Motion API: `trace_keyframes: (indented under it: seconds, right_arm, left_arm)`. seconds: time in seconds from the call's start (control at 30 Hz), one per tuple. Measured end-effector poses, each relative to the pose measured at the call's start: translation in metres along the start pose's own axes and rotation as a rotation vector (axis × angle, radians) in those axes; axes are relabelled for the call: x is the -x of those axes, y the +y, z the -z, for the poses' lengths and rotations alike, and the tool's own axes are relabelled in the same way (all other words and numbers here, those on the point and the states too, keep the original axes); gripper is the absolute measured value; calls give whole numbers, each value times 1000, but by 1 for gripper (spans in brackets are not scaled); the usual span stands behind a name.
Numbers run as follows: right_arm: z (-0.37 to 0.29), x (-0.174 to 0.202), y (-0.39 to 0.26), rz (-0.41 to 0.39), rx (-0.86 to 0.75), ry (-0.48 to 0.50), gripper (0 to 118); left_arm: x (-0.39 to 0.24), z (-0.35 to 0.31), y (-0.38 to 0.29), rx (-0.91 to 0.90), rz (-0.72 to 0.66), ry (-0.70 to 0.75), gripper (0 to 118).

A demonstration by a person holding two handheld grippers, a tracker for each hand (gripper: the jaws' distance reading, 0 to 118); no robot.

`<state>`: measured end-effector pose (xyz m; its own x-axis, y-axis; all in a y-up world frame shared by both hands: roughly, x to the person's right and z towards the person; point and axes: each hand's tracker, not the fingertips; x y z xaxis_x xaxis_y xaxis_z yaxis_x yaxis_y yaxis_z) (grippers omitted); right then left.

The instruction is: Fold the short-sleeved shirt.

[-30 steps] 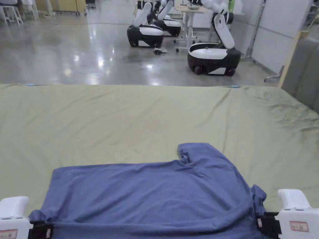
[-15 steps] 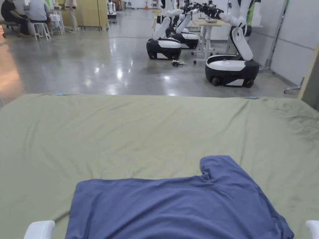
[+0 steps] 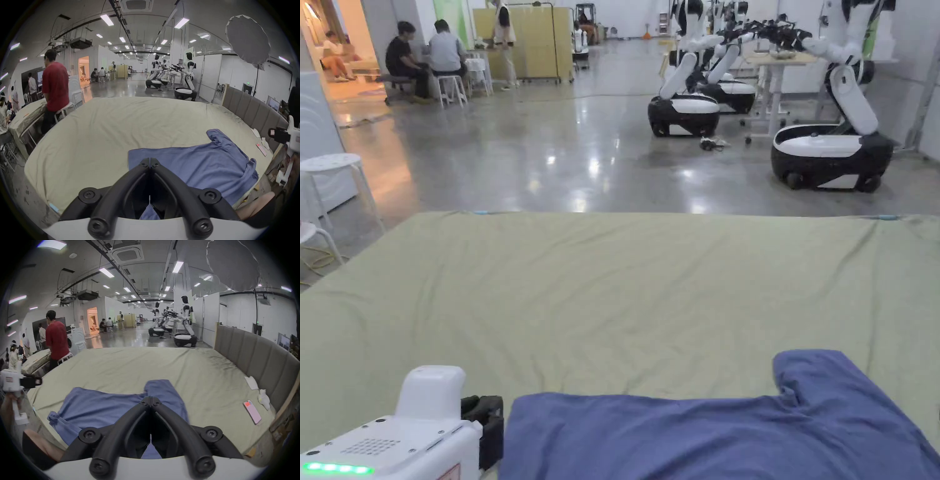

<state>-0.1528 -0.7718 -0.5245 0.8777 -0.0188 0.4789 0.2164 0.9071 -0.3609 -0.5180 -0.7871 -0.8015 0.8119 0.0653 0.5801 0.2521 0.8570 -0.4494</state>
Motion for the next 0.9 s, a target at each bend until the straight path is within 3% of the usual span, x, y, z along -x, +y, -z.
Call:
trace_keyframes:
  seconds: [0.13, 0.17, 0.27, 0.3, 0.43, 0.47, 0.5, 0.53, 0.57, 0.6, 0.63, 0.67, 0.7, 0.8, 0.83, 0.9]
  right_arm:
    - [21, 16, 5, -28, 20, 25, 0]
    - [25, 18, 5, -26, 31, 35, 0]
    - [34, 20, 4, -31, 50, 47, 0]
    - [36, 19, 3, -36, 57, 52, 0]
    - [48, 10, -1, -69, 90, 58, 0]
    - [53, 6, -3, -73, 96, 53, 0]
    - [60, 2, -3, -76, 112, 42, 0]
    - [66, -2, -4, -77, 132, 31, 0]
    - [74, -7, -5, -72, 154, 22, 0]
    - [81, -12, -6, -70, 172, 17, 0]
    - [89, -16, -7, -73, 175, 19, 0]
    - [98, -22, -8, -76, 184, 18, 0]
    - [109, -29, -8, -74, 205, 16, 0]
    - [149, -52, -4, -31, 306, 45, 2]
    - [162, -59, -2, -33, 336, 48, 14]
    - [207, -78, 0, -46, 418, 3, 74]
  left_arm:
    - [18, 93, 19, 132, -42, -34, 0]
    - [22, 121, 22, 201, -53, -40, 11]
    - [35, 189, 17, 302, -81, 33, 100]
    - [40, 211, 11, 328, -88, 50, 100]
    - [33, 242, -5, 427, -138, 86, 97]
    - [27, 245, -13, 466, -134, 87, 75]
    - [20, 250, -22, 510, -104, 81, 69]
    - [10, 247, -30, 476, -36, 146, 67]
    - [13, 248, -45, 373, -5, 143, 58]
    - [13, 249, -48, 401, -17, 130, 42]
    - [14, 244, -45, 392, -29, 127, 12]
    - [15, 238, -42, 365, -45, 113, 0]
    - [24, 236, -38, 337, -82, 75, 0]
    - [21, 222, -31, 321, 0, 67, 0]
    - [17, 212, -25, 311, -1, 59, 0]
    - [19, 201, -18, 287, -24, 8, 0]
